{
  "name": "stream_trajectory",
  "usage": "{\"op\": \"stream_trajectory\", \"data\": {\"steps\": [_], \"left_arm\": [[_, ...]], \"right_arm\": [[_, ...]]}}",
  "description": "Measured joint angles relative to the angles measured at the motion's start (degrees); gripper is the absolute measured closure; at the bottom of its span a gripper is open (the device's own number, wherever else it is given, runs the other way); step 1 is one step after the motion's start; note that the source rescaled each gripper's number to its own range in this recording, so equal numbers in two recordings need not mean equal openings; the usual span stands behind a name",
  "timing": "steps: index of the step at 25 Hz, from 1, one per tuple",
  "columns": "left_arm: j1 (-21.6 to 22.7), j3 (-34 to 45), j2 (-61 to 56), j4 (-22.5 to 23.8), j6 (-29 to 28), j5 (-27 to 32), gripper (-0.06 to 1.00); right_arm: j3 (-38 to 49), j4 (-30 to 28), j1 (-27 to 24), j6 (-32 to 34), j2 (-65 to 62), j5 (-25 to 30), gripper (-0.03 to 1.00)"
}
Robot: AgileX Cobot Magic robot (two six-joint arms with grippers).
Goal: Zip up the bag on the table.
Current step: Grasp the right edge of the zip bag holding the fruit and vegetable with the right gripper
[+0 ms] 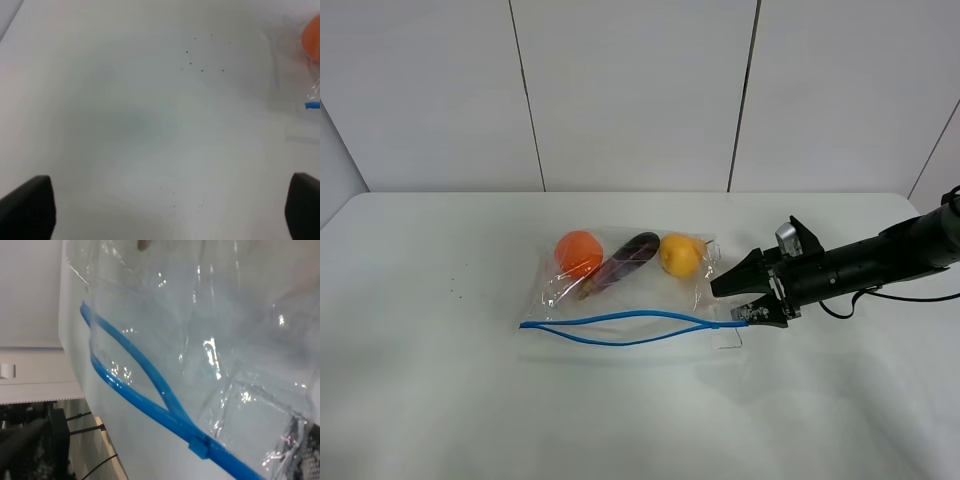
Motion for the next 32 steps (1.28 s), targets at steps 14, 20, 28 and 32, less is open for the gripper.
{"op": "stream_trajectory", "data": {"steps": [14,20,28,32], "left_arm": [[0.00,0.00,0.00,0.00,0.00,0.00,-0.05],[0.00,0.00,0.00,0.00,0.00,0.00,-0.05],[0.00,0.00,0.00,0.00,0.00,0.00,-0.05],[0.00,0.00,0.00,0.00,0.00,0.00,-0.05]], "right_arm": [[0.00,0.10,1.58,0.83,0.05,-0.45,-0.03],[0.00,0.10,1.58,0.83,0.05,-1.04,0.07],[0.00,0.70,1.58,0.96,0.05,-1.79,0.26],[0.00,0.94,1.58,1.03,0.05,-1.93,0.39]]}}
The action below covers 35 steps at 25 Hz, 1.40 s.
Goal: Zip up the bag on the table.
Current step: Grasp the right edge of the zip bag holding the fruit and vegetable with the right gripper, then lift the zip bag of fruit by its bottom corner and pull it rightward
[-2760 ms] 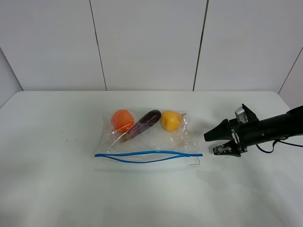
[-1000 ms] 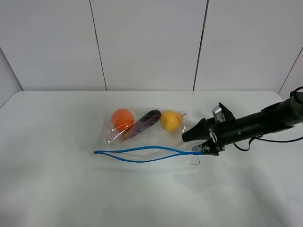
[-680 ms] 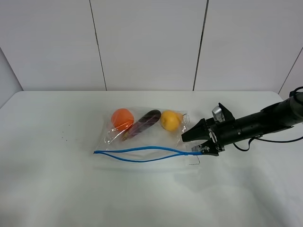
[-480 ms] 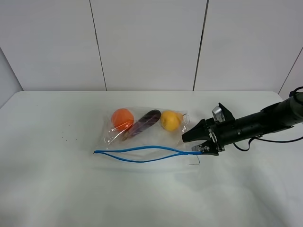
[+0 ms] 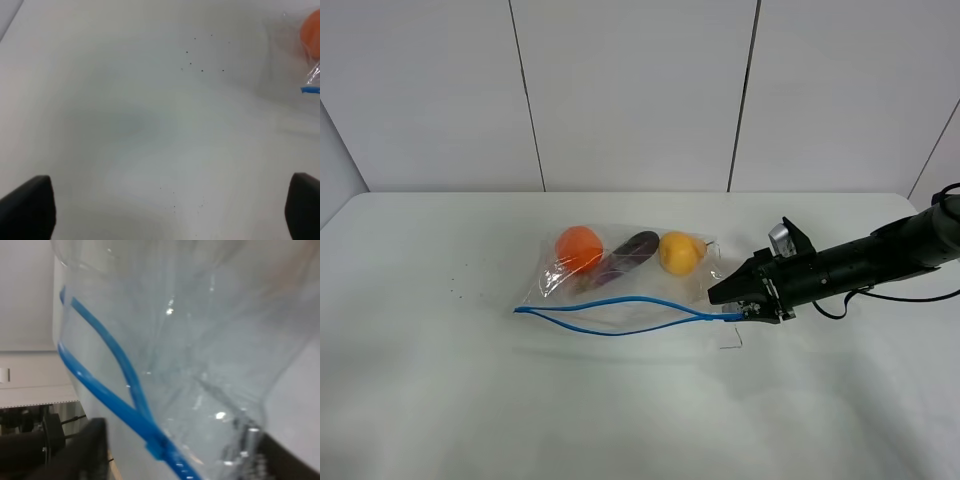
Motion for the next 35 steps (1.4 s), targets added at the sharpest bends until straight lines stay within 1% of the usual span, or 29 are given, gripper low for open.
{"op": "stream_trajectory", "data": {"steps": [3,15,20,26,31,35], "left_arm": [[0.00,0.00,0.00,0.00,0.00,0.00,-0.05],[0.00,0.00,0.00,0.00,0.00,0.00,-0.05],[0.00,0.00,0.00,0.00,0.00,0.00,-0.05],[0.00,0.00,0.00,0.00,0.00,0.00,-0.05],[0.00,0.00,0.00,0.00,0.00,0.00,-0.05],[0.00,0.00,0.00,0.00,0.00,0.00,-0.05]], "right_arm": [[0.00,0.05,0.00,0.04,0.00,-0.16,0.55],[0.00,0.24,0.00,1.36,0.00,-1.51,0.82],[0.00,0.24,0.00,1.54,0.00,-1.69,0.97],[0.00,0.06,0.00,1.48,0.00,-1.95,0.97],[0.00,0.02,0.00,-1.80,0.00,-2.43,0.97],[0.00,0.02,0.00,-2.55,0.00,-2.48,0.97]]}}
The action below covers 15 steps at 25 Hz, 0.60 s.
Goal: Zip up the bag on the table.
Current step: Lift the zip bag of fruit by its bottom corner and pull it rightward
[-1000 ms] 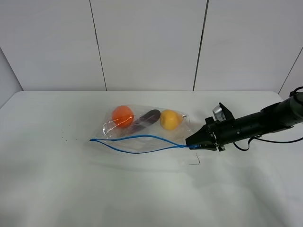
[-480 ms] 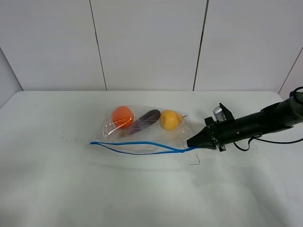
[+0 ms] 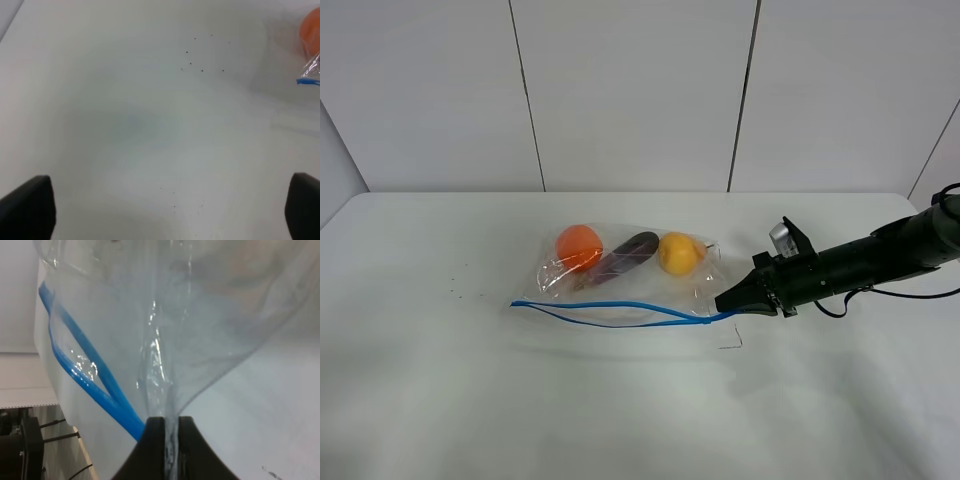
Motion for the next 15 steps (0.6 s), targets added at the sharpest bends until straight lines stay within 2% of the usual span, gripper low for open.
{"op": "stream_trajectory", "data": {"steps": [6,15], "left_arm": [[0.00,0.00,0.00,0.00,0.00,0.00,-0.05],[0.00,0.00,0.00,0.00,0.00,0.00,-0.06]], "right_arm": [[0.00,-0.02,0.00,1.59,0.00,0.23,0.97],[0.00,-0.07,0.00,3.53,0.00,3.99,0.97]]}}
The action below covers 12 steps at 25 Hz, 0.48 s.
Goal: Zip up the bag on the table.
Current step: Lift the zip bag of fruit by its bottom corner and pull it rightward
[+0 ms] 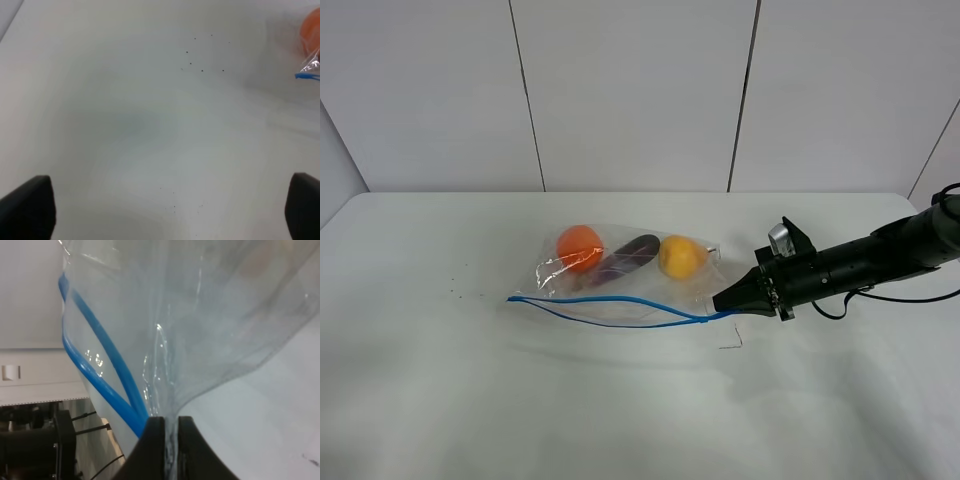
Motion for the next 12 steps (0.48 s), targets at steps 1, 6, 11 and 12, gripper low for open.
{"op": "stream_trajectory", "data": {"steps": [1,6,11,12], "left_arm": [[0.00,0.00,0.00,0.00,0.00,0.00,-0.06],[0.00,0.00,0.00,0.99,0.00,0.00,-0.06],[0.00,0.00,0.00,2.56,0.00,0.00,-0.06],[0.00,0.00,0.00,2.56,0.00,0.00,-0.06]], "right_arm": [[0.00,0.00,0.00,0.35,0.00,0.00,0.97],[0.00,0.00,0.00,2.05,0.00,0.00,0.97],[0.00,-0.06,0.00,3.17,-0.68,0.00,0.97],[0.00,-0.06,0.00,3.35,-1.10,0.00,0.97]]}}
